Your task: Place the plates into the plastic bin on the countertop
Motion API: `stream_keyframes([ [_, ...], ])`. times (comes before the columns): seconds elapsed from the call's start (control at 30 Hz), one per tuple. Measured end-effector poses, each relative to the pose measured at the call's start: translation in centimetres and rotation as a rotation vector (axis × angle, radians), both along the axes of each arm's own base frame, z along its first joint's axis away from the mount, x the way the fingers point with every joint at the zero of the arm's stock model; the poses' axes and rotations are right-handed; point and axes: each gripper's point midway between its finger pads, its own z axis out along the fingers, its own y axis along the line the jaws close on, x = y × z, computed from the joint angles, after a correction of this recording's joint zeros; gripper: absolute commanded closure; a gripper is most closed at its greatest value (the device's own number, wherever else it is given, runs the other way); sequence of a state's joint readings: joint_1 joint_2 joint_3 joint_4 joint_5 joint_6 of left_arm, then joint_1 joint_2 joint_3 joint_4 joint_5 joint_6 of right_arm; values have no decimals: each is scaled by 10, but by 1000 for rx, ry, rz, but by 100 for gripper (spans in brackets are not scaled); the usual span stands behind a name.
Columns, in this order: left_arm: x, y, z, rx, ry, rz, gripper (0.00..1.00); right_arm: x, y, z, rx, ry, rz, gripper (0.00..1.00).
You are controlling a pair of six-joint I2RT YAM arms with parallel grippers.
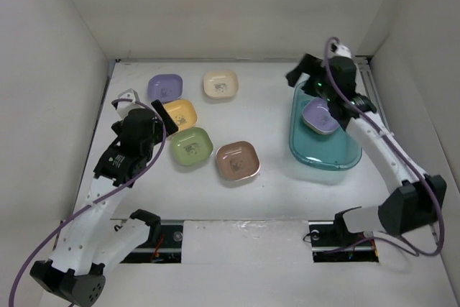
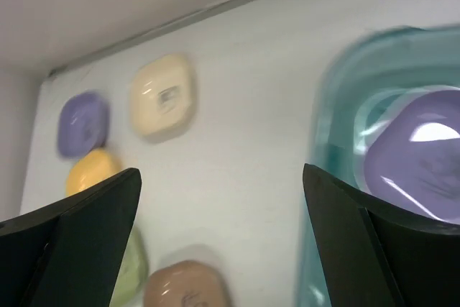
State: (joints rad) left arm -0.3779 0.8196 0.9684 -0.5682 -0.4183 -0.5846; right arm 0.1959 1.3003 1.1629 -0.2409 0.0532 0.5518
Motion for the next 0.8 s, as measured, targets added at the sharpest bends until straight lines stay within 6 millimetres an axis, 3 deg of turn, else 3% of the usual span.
stream_keyframes([
  [0.1, 0, 0, 0, 0, -1, 1, 0, 29, 85, 39, -44, -72, 196, 3],
  [0.17, 0, 1, 1, 2, -3, 6, 0, 52, 130, 41, -72, -77, 283, 3],
  [0.23, 0, 3, 2, 1, -9, 19, 0, 79, 167, 20, -112, -36, 342, 4],
  [0.33, -4, 9, 7, -8, -33, 54, 0, 111, 204, -42, -181, 72, 382, 7],
  [0.47, -9, 17, 13, -18, -60, 97, 0, 121, 221, -135, -261, 245, 405, 8],
  [0.57, -10, 18, 15, -21, -66, 101, 0, 116, 213, -181, -313, 348, 386, 9],
  [0.67, -9, 17, 13, -19, -60, 97, 0, 121, 208, -191, -339, 372, 356, 9],
  [0.8, -4, 14, 5, -8, -27, 91, 0, 143, 212, -170, -319, 307, 319, 9],
])
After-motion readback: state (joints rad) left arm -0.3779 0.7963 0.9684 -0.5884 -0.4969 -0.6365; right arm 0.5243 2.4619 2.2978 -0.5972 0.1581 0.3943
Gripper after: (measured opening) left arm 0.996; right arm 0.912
